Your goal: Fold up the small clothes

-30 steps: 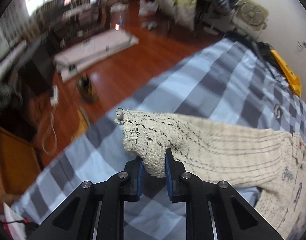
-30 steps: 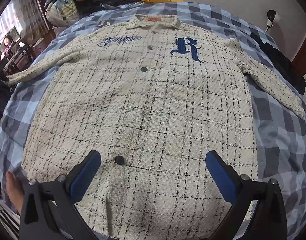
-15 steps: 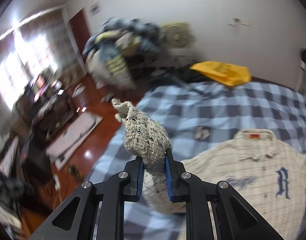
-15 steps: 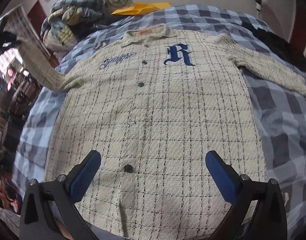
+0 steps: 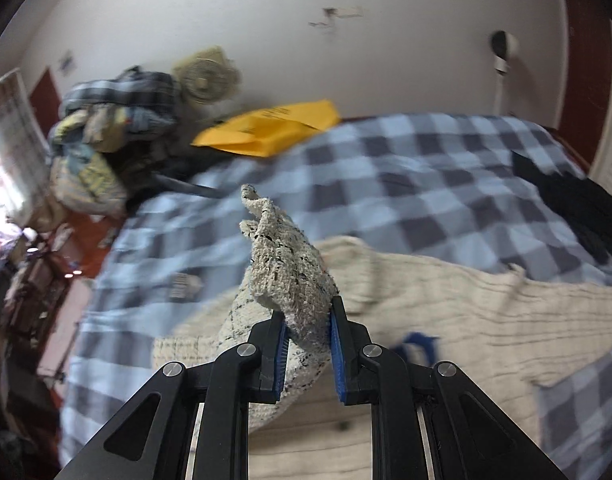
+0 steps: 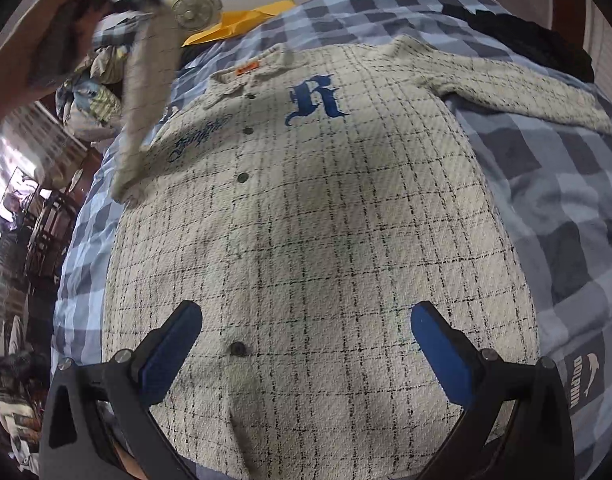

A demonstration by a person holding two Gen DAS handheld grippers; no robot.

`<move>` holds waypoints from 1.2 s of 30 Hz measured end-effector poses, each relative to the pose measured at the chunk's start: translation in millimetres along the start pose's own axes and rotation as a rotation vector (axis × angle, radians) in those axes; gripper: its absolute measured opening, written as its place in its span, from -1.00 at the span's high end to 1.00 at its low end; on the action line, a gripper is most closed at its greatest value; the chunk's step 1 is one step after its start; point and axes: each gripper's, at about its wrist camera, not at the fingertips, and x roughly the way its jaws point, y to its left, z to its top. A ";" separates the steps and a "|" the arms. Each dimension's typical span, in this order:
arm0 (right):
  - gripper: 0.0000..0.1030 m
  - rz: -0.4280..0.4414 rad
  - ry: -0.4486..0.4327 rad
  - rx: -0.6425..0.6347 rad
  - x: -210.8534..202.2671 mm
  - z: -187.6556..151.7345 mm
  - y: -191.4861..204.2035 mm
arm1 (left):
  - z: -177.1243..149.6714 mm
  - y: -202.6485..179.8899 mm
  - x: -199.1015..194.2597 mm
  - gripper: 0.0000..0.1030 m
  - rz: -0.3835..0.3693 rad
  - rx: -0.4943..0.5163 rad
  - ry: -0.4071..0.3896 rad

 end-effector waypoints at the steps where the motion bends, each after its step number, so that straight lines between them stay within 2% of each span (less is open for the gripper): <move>1: -0.98 -0.004 0.003 0.007 1.9 0.9 -2.2 | -3.6 -17.0 8.8 0.66 -0.019 0.004 0.008; 4: -0.98 -0.005 0.017 0.021 5.4 1.4 -5.5 | -13.5 -50.5 29.1 0.65 -0.082 0.004 0.041; 7: -0.98 -0.014 0.023 0.028 6.9 0.7 -7.9 | -25.6 -78.0 47.5 0.58 -0.134 0.029 0.111; 10: -0.98 -0.023 0.022 0.036 7.1 -0.3 -10.0 | -31.2 -87.5 42.4 0.57 -0.296 -0.015 0.141; 12: -0.98 -0.026 0.023 0.039 8.3 0.5 -10.6 | -27.1 -87.9 31.0 0.55 -0.433 -0.083 0.178; 14: -0.98 -0.027 0.026 0.037 8.9 0.0 -10.2 | -22.2 -89.7 16.8 0.53 -0.494 -0.096 0.222; 15: -0.98 -0.033 0.027 0.030 8.5 -0.3 -9.2 | -20.7 -89.7 5.6 0.52 -0.501 -0.088 0.218; 19: -0.98 -0.054 0.008 0.038 4.8 2.5 -12.2 | -27.1 -70.6 -40.4 0.51 -0.446 -0.042 0.164; 21: -0.98 -0.057 -0.003 0.056 0.2 3.5 -16.1 | -43.2 -43.0 -64.3 0.46 -0.379 -0.034 0.140; 22: -0.98 -0.053 -0.007 0.069 -2.1 3.7 -18.5 | -52.2 -27.3 -71.9 0.29 -0.346 -0.031 0.133; 23: -0.98 -0.048 -0.009 0.084 -4.0 3.9 -21.4 | -62.1 -10.1 -77.5 -0.12 -0.303 -0.030 0.121; 24: -0.98 -0.044 -0.010 0.098 -5.4 3.6 -23.6 | -70.9 5.9 -81.5 -0.42 -0.261 -0.034 0.111; 25: -0.98 -0.040 -0.010 0.117 -7.4 5.3 -26.7 | -81.6 22.8 -85.9 -0.92 -0.215 -0.042 0.102; 26: -0.98 -0.040 -0.009 0.128 -8.7 6.0 -28.5 | -101.3 48.6 -99.1 -1.00 -0.147 -0.058 0.068; 28: -0.98 -0.020 -0.010 0.157 -14.0 10.0 -32.1 | -126.2 78.2 -113.9 -1.00 -0.081 -0.058 0.036; 30: -0.98 0.012 -0.005 0.146 -19.1 21.2 -31.5 | -154.6 107.6 -127.5 -1.00 -0.022 -0.041 0.059; 32: -0.98 0.032 -0.007 0.076 -20.6 41.9 -25.2 | -181.3 135.3 -137.5 -1.00 0.022 -0.071 0.091; 36: -0.98 -0.022 -0.013 -0.097 -7.3 105.6 -12.5 | -217.0 171.1 -145.5 -1.00 0.023 -0.114 0.095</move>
